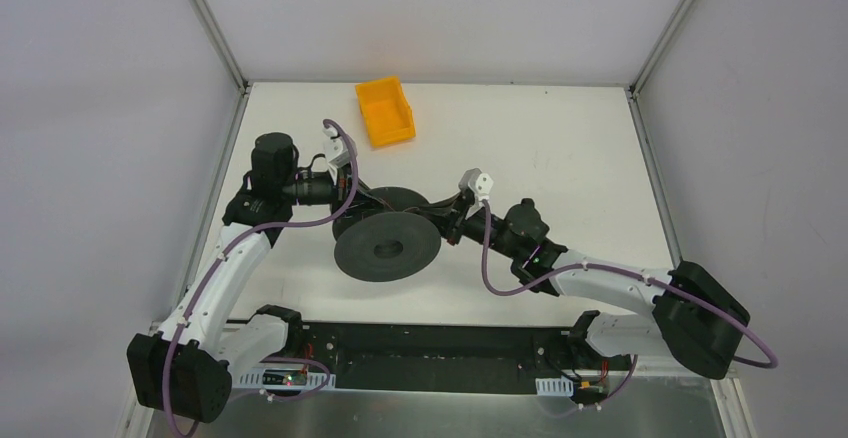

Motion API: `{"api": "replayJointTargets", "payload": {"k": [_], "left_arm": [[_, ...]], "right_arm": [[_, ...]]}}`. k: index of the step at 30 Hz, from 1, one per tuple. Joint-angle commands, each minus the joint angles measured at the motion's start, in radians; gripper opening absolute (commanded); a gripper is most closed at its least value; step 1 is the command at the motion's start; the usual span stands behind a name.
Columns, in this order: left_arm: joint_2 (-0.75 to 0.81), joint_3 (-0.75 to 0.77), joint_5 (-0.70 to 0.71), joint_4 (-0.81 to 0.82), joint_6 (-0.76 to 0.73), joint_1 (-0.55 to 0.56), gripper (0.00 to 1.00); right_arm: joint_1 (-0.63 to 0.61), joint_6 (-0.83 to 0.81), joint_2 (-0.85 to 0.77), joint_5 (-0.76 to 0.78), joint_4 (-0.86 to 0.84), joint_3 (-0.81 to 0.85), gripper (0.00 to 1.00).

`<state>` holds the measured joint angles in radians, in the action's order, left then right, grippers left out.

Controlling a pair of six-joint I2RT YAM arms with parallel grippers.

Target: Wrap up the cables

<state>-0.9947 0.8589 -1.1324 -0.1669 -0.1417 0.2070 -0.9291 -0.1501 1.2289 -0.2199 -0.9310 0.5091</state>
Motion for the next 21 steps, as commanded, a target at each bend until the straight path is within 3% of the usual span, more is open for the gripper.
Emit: {"api": "replayJointTargets", "payload": {"k": [1,6,7,8,21], "left_arm": [[0.035,0.011,-0.033,0.127,0.057,-0.015,0.0],[0.026,0.024,-0.034,0.113,0.047,-0.024,0.0],[0.025,0.025,-0.035,0.108,0.043,-0.025,0.0],[0.022,0.027,-0.036,0.104,0.041,-0.026,0.0],[0.026,0.029,-0.039,0.05,0.013,-0.029,0.0]], "right_arm": [[-0.006,0.012,-0.04,0.009,-0.02,-0.008,0.08],[-0.006,-0.017,-0.079,0.01,0.054,-0.018,0.12],[-0.007,-0.02,-0.086,0.01,0.067,-0.018,0.25],[-0.006,-0.023,-0.092,0.009,0.079,-0.017,0.16],[-0.006,-0.002,-0.14,0.033,0.134,-0.041,0.17]]}}
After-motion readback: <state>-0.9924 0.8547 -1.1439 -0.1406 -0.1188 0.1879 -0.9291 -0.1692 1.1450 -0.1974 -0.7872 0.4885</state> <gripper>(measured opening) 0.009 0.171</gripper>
